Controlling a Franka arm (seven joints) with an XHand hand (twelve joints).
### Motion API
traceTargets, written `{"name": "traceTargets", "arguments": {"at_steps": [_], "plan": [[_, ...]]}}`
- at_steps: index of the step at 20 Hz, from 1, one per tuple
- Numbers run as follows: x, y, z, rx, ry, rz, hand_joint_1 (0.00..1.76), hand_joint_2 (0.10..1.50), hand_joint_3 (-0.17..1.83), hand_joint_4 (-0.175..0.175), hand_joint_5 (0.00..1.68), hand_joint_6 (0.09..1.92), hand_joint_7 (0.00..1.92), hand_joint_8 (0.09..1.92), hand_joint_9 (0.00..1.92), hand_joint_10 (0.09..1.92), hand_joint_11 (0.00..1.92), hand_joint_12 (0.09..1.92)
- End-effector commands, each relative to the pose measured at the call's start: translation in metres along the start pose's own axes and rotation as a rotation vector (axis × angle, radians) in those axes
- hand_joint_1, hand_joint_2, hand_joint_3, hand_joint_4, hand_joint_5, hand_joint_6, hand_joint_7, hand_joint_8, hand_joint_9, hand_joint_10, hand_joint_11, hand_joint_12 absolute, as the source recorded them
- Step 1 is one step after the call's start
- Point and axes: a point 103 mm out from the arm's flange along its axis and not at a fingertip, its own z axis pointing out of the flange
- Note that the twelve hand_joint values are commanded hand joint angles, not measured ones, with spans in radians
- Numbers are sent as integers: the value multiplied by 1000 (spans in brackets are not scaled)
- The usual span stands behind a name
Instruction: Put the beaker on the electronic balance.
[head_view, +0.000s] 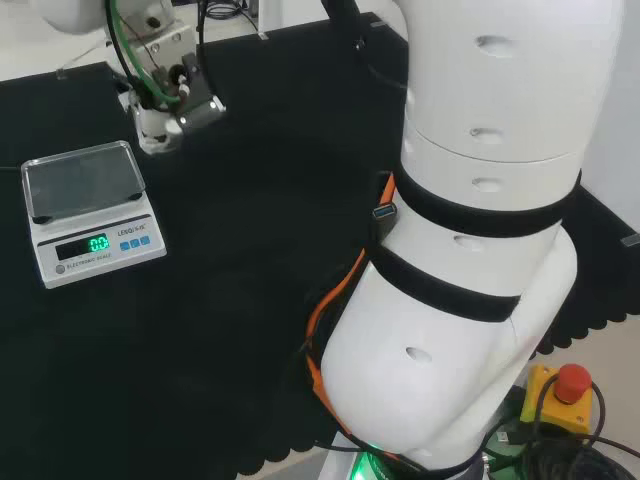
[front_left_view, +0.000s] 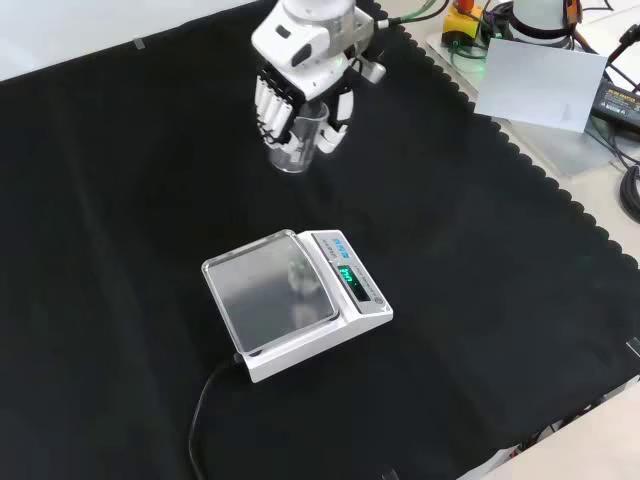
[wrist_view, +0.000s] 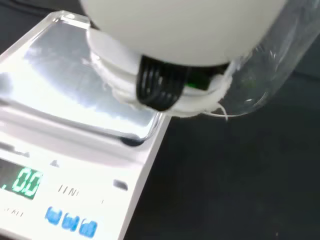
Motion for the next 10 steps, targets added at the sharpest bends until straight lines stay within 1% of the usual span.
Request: {"name": "traceTargets", "arguments": {"at_steps": [1,7,10], "plan": [[52,58,-34,-12,-39,-67,1536,619,674,-175,970,1063,1124,829,1332,761,1247,764],[73,90,-16,13,-46,-110,1536,619,675,-175,969,1064,1124,828,1331,763,1247,764],[83,99,-2,32,-45,-129,1536,619,675,-175,969,1064,1123,829,1331,763,1247,764]]}}
